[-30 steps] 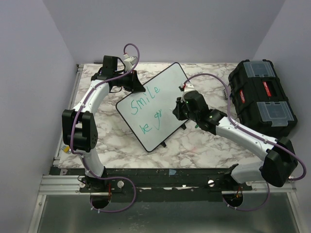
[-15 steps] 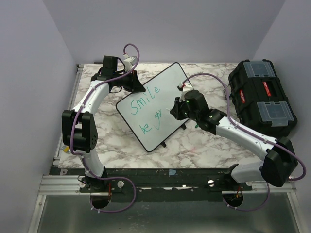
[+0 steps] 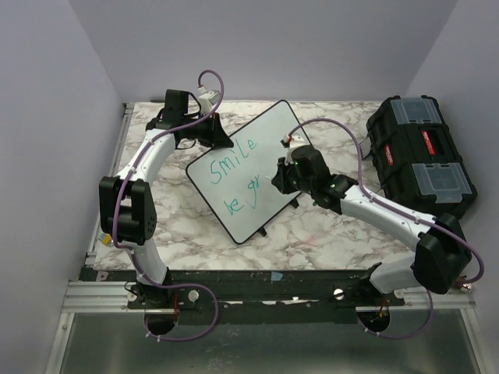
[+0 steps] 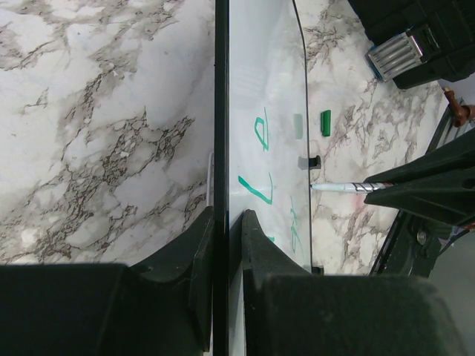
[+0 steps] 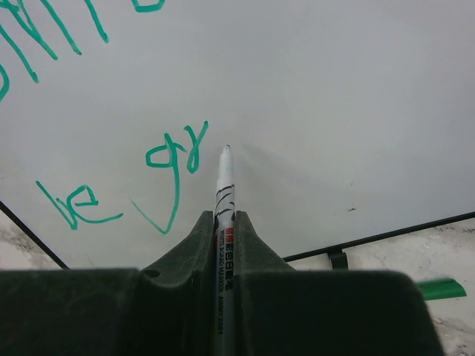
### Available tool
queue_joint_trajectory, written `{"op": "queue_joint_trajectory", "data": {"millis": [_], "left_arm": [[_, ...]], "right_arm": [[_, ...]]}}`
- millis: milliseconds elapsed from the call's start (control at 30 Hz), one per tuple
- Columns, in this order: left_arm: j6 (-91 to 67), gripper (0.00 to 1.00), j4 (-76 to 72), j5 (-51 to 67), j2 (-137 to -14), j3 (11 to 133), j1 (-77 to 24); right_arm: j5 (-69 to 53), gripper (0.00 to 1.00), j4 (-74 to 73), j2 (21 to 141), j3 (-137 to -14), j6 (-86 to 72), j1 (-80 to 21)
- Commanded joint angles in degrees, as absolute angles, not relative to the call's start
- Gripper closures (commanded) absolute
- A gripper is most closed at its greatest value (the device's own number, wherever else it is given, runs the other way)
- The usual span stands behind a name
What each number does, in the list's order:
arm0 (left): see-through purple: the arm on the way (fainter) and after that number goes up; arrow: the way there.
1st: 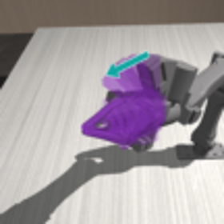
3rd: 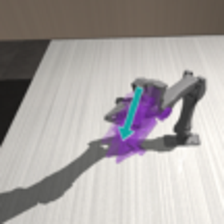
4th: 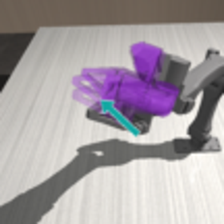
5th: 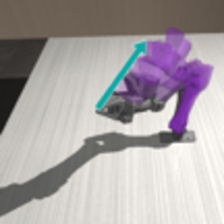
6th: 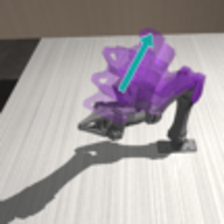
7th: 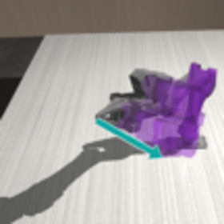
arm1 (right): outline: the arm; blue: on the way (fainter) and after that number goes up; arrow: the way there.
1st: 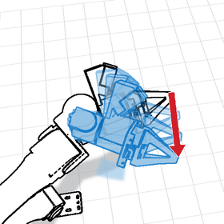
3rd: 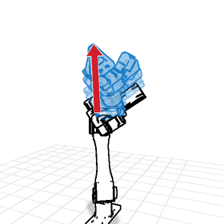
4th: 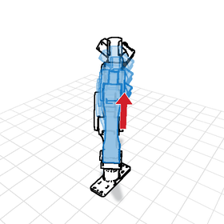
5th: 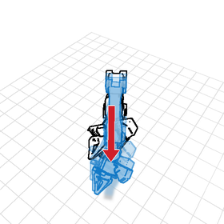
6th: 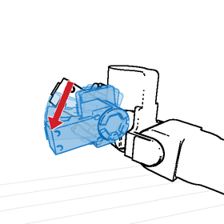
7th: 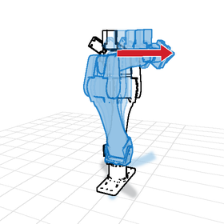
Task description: Write a sentence on the whiteboard
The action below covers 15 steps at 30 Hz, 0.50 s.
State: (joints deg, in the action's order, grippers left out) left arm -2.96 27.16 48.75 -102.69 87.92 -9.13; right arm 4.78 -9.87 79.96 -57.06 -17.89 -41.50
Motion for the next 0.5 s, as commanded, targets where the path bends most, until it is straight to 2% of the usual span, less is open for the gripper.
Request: {"op": "queue_joint_trajectory", "data": {"millis": [0,467], "left_arm": [[2.72,1.00,25.49,46.29,-101.67,87.08,-9.78],[2.87,1.00,25.49,46.36,-101.57,86.85,-9.77]], "right_arm": [[5.17,0.99,-8.04,81.35,-57.90,-17.43,-41.13],[7.70,0.99,-6.77,85.80,-60.09,-18.83,-41.07]]}}
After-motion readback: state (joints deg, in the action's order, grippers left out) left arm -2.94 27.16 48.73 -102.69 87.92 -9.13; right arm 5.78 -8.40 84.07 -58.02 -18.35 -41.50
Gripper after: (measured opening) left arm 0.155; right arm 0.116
